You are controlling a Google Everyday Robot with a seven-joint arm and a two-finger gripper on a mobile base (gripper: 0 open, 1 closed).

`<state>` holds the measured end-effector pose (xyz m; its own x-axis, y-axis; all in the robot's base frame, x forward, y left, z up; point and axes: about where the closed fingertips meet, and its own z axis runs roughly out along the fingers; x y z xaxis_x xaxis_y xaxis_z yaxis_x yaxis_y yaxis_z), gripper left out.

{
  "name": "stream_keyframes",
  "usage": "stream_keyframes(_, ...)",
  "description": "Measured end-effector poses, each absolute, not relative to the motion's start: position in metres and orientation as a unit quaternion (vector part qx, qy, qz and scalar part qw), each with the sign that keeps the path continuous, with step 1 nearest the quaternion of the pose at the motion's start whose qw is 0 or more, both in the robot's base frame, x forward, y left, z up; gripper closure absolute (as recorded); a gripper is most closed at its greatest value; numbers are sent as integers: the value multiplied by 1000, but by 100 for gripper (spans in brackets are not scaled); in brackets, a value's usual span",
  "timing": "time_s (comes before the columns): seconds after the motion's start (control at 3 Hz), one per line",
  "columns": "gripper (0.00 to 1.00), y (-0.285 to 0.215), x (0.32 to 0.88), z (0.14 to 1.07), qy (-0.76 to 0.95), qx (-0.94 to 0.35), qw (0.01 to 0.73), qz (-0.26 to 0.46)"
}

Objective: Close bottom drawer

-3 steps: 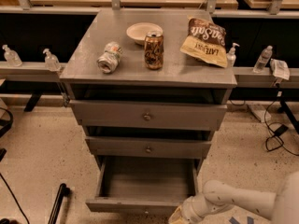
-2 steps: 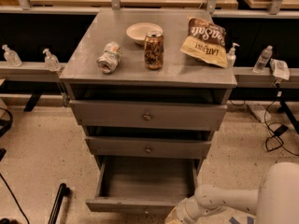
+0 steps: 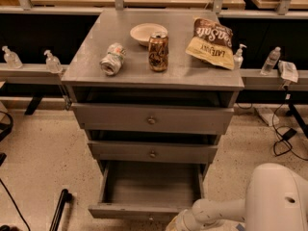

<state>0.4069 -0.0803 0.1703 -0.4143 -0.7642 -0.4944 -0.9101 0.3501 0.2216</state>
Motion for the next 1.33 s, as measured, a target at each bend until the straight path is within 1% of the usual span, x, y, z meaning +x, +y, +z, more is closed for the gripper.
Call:
stream_keyframes(0.67,100,-83,423,124,807,-503,172,257)
stream_keyframes(1.33,100,-91,439,117,812,-487,186,262)
